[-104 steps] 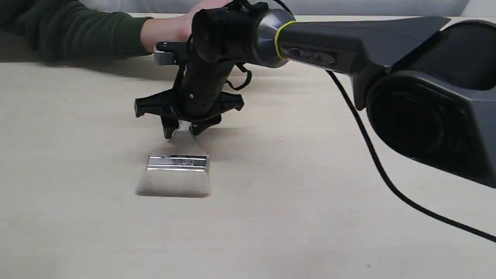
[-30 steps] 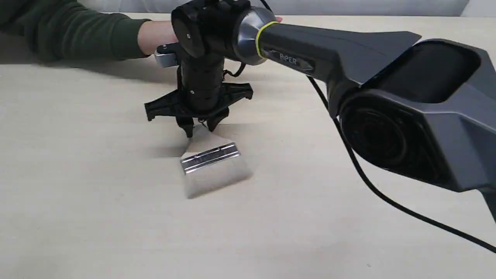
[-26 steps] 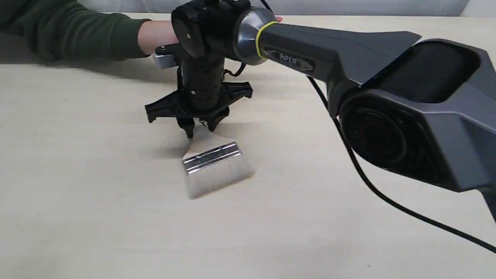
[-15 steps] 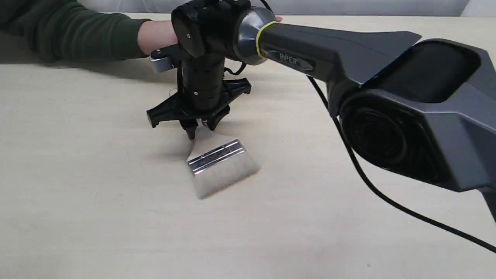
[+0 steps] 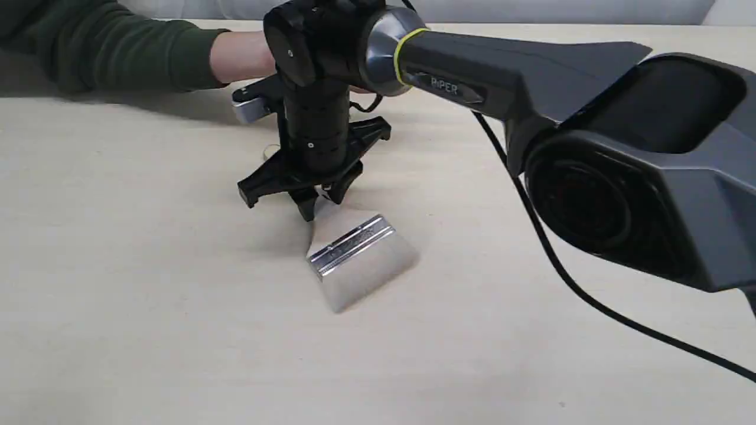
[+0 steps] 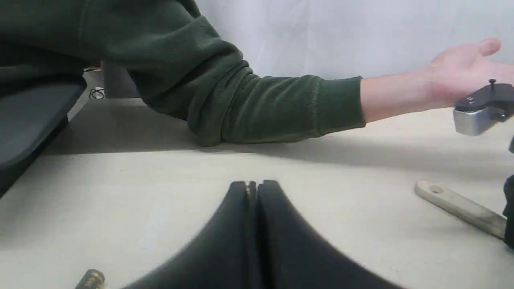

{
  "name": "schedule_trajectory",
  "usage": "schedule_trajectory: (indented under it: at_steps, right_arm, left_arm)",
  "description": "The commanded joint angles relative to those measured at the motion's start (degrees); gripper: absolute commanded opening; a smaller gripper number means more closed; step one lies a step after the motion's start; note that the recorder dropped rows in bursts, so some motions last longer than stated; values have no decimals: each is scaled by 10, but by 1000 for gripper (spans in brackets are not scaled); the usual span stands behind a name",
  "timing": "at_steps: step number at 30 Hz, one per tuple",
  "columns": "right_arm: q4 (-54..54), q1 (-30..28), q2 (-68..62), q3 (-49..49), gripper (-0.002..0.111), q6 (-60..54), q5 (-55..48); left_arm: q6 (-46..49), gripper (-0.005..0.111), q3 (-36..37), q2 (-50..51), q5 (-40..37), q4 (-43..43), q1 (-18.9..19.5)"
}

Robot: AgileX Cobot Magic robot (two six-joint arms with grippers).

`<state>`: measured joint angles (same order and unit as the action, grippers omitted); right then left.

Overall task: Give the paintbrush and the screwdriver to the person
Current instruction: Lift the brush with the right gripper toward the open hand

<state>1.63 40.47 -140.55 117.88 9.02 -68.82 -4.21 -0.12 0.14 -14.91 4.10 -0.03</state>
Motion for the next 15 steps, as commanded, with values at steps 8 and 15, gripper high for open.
schedule_trajectory:
  at_steps: [8,15]
  right_arm:
    - [6,-3,89,-84,4,-28,35]
    - [8,-3,164,-161,4,-28,97]
  left_arm:
    - [-1,0,1,-1,5,-3,-4]
    - [-1,0,1,-1,6,-1,-4]
